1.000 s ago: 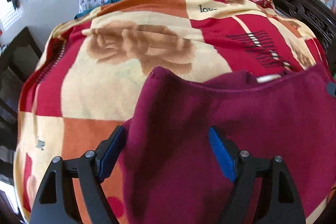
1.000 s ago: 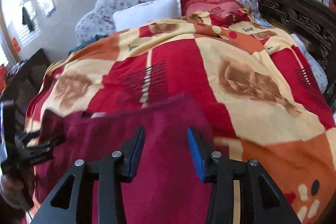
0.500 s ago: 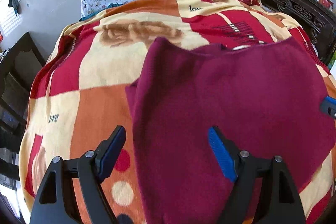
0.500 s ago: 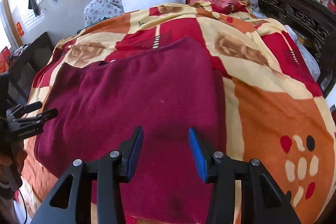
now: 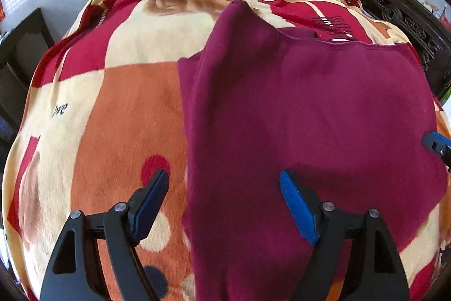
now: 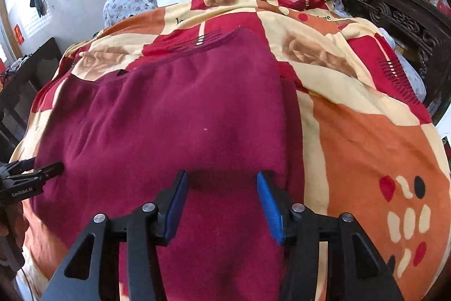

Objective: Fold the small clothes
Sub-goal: 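Move the left gripper to the side edge of the folded sweatshirt and grasp it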

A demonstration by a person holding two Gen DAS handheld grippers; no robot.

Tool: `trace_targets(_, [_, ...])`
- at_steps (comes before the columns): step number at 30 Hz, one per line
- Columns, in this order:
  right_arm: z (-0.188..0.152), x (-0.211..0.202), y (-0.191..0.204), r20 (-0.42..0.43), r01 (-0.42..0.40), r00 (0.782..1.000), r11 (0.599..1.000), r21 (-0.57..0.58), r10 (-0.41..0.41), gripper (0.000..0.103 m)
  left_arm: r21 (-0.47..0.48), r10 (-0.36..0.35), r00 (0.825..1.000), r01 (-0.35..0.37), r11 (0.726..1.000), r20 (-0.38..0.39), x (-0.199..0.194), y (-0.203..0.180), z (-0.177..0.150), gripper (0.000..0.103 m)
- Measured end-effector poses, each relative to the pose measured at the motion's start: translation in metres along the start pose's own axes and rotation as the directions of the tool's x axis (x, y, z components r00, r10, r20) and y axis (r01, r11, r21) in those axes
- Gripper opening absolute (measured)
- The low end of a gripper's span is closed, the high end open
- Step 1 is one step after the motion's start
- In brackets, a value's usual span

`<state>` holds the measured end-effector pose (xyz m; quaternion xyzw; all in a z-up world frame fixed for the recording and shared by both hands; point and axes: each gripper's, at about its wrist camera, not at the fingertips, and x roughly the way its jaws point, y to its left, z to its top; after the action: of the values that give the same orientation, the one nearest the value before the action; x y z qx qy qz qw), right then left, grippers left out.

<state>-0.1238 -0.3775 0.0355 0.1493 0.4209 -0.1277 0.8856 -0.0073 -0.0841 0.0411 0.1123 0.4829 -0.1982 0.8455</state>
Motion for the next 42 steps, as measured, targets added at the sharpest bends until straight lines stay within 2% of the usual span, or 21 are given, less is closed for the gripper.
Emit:
trace_targets(3, [-0.003,-0.013,0.006,0.0,-0.047,0.999,0.999,-0.002,0.047,0.056,0.001,-0.008,1.0,0.008,1.0,-0.001,-0.012,0.005,-0.008,0.08])
trace_targets(7, [-0.015,-0.022,0.014,-0.014,-0.066,0.998,0.997,-0.027,0.066,0.057,-0.014,-0.04,0.999,0.039,0.999,-0.007,-0.024,0.017,-0.021,0.08])
trace_targets(13, [-0.032,0.0,0.014,-0.061,-0.023,0.998,0.998,-0.055,0.019,0.06,-0.052,-0.062,0.998,0.06,0.997,-0.033,-0.015,0.028,-0.035,0.084])
trace_targets(17, [-0.028,-0.006,0.022,-0.065,-0.003,0.998,0.998,-0.058,-0.001,0.062,-0.06,-0.068,0.997,0.066,0.996,-0.029,-0.016,0.029,-0.037,0.084])
trace_targets(23, [-0.024,-0.013,0.043,-0.063,-0.088,0.995,0.992,-0.088,0.083,0.065,-0.067,-0.077,0.997,0.075,0.995,-0.017,-0.026,0.039,-0.043,0.084])
trace_targets(27, [-0.03,0.011,0.058,-0.1,-0.041,0.995,0.987,-0.154,0.025,0.072,-0.106,-0.099,0.994,0.095,0.99,-0.037,-0.017,0.046,-0.052,0.084])
trace_targets(29, [-0.028,0.01,0.064,-0.103,-0.028,0.995,0.986,-0.167,0.01,0.076,-0.116,-0.109,0.993,0.104,0.988,-0.034,-0.016,0.049,-0.054,0.085])
trace_targets(32, [-0.02,0.001,0.068,-0.097,-0.081,0.993,0.986,-0.143,0.068,0.076,-0.118,-0.118,0.992,0.113,0.987,-0.036,-0.018,0.051,-0.049,0.085])
trace_targets(37, [-0.013,0.0,0.072,-0.093,-0.127,0.989,0.987,-0.101,0.117,0.076,-0.166,-0.143,0.99,0.143,0.976,0.014,-0.018,0.054,-0.031,0.085])
trace_targets(42, [-0.006,0.008,0.07,-0.092,-0.165,0.983,0.985,-0.042,0.16,0.076,-0.229,-0.187,0.982,0.18,0.957,-0.01,0.008,0.055,-0.021,0.086])
